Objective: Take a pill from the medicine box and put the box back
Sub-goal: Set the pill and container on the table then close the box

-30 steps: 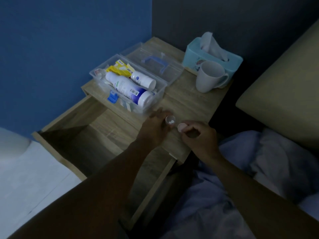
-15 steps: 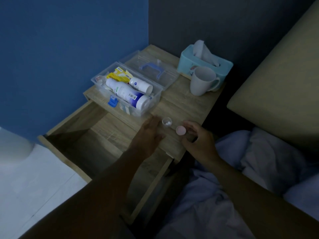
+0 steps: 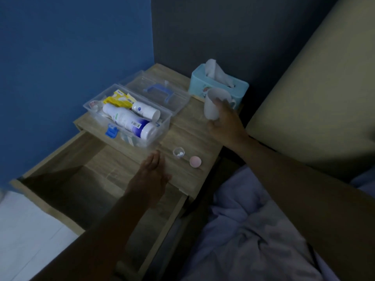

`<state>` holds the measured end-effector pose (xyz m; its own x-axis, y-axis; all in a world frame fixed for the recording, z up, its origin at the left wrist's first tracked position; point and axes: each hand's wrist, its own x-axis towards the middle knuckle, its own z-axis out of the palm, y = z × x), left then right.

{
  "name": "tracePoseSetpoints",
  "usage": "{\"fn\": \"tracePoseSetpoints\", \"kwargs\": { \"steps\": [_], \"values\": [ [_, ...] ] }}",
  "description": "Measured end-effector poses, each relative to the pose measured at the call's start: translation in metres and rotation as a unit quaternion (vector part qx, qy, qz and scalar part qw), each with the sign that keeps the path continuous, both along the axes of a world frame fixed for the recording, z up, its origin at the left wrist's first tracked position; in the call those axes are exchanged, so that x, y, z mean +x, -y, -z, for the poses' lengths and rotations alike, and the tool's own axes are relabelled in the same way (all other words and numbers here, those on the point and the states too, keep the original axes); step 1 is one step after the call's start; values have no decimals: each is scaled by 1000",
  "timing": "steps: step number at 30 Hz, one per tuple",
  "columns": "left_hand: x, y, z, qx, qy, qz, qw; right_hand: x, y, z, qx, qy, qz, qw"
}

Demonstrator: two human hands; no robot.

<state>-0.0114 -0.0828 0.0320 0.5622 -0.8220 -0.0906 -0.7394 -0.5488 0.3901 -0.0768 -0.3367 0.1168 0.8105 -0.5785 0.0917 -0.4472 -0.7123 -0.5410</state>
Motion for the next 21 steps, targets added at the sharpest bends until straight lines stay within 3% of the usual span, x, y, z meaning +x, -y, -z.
{"fn": "tracePoseSetpoints", "kwargs": {
  "steps": [8,18,21],
  "values": [
    [5,7,-8,47,12,6,999,48,43,5,-107,-148,49,982],
    [8,5,-12,58,-12,5,998,59,56,-3,-114,-128,63,983],
    [8,6,-14,63,-17,2,998,51,51,-14,-128,-114,2,985]
  ]
}}
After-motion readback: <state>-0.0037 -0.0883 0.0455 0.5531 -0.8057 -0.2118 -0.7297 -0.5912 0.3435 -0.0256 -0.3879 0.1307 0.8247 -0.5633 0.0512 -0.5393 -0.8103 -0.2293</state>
